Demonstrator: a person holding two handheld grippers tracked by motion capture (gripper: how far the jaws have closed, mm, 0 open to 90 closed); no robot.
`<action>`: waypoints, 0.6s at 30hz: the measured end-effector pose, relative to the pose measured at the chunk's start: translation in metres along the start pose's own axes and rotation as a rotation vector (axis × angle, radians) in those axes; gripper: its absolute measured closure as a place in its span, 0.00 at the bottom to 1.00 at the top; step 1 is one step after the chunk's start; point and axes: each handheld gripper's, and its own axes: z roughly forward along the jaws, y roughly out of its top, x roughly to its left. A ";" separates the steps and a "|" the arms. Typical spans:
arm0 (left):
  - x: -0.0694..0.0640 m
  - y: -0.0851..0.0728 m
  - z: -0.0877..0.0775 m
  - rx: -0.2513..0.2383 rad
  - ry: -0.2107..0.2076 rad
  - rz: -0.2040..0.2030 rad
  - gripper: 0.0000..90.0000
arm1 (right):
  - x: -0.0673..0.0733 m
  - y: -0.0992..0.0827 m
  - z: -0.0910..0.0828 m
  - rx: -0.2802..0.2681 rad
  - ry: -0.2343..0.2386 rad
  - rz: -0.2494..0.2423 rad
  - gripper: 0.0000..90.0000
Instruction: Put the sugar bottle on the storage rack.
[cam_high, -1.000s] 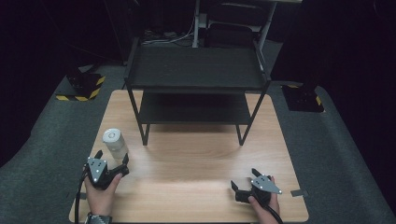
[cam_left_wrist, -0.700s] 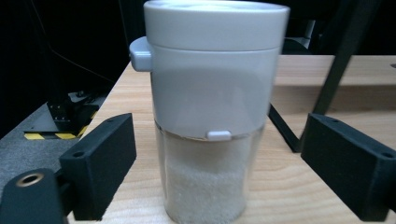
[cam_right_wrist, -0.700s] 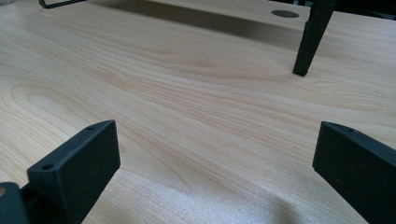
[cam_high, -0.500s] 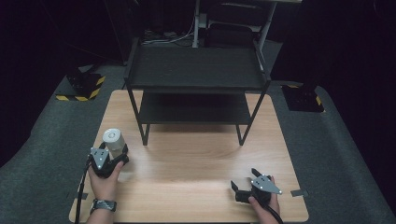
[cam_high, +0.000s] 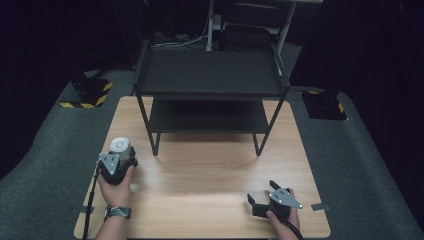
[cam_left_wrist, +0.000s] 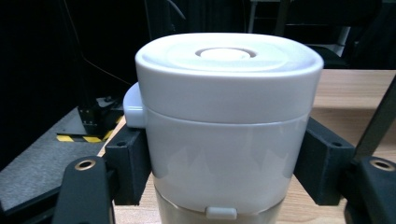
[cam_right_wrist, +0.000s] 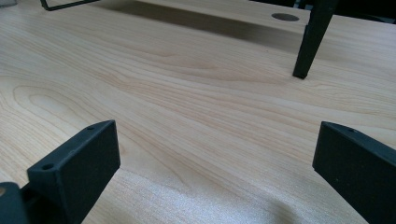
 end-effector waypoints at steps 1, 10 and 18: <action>0.000 -0.001 0.000 -0.003 0.000 0.000 0.34 | 0.000 0.000 0.000 0.000 -0.001 0.000 0.00; 0.006 -0.001 0.000 -0.004 -0.028 0.014 0.34 | 0.000 0.000 0.000 -0.001 -0.003 0.001 0.00; 0.011 -0.001 -0.006 -0.005 -0.086 0.044 0.34 | 0.000 0.000 0.000 -0.001 -0.002 0.002 0.00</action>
